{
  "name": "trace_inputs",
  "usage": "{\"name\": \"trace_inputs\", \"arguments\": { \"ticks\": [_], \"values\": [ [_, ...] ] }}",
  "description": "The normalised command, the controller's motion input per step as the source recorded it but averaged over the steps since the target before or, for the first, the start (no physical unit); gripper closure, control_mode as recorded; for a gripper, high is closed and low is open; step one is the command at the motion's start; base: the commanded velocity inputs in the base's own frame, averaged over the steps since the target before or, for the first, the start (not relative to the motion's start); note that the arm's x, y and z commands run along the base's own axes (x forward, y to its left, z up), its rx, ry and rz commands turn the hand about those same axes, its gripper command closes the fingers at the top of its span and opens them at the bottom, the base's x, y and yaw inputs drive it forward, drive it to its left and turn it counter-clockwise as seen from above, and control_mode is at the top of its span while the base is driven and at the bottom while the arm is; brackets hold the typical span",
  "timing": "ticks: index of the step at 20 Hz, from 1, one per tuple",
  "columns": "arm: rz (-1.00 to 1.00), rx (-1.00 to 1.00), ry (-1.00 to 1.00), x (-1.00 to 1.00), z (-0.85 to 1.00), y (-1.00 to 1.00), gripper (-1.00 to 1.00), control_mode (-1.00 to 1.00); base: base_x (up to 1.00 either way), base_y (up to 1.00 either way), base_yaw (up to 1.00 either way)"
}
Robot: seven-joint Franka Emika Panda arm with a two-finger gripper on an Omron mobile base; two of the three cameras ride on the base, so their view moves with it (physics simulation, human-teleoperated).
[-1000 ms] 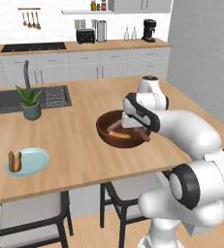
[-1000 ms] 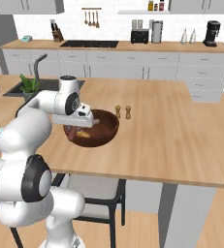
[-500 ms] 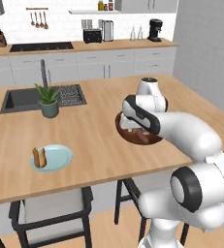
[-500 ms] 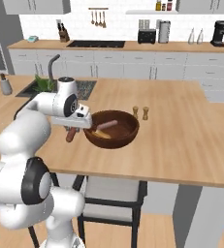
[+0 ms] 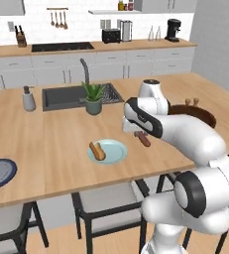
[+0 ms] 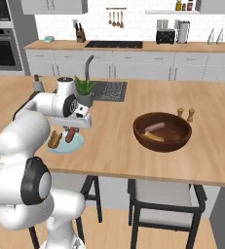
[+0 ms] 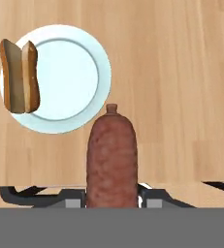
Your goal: Place one bun and one sausage from the bowl on each plate.
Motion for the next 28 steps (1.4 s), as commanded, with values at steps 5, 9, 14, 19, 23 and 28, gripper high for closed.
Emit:
{"name": "trace_inputs", "arguments": {
  "ticks": [5,9,14,19,23,28],
  "values": [
    [0.0,0.0,0.0,0.0,0.0,0.0,1.0,1.0,0.08,0.58,0.0],
    [0.02,0.0,0.0,0.55,0.0,-0.02,1.0,-1.0,0.0,0.0,0.0],
    [0.06,0.0,0.06,0.9,-0.09,-0.19,1.0,-1.0,0.0,0.0,0.0],
    [0.03,-0.03,0.21,1.0,-0.79,-0.19,1.0,-1.0,0.0,0.0,0.0],
    [0.01,-0.06,0.12,0.98,-0.95,0.0,1.0,-1.0,0.0,0.0,0.0],
    [0.0,0.0,0.08,0.09,-0.65,0.0,1.0,-1.0,0.0,0.0,0.0]
  ]
}}
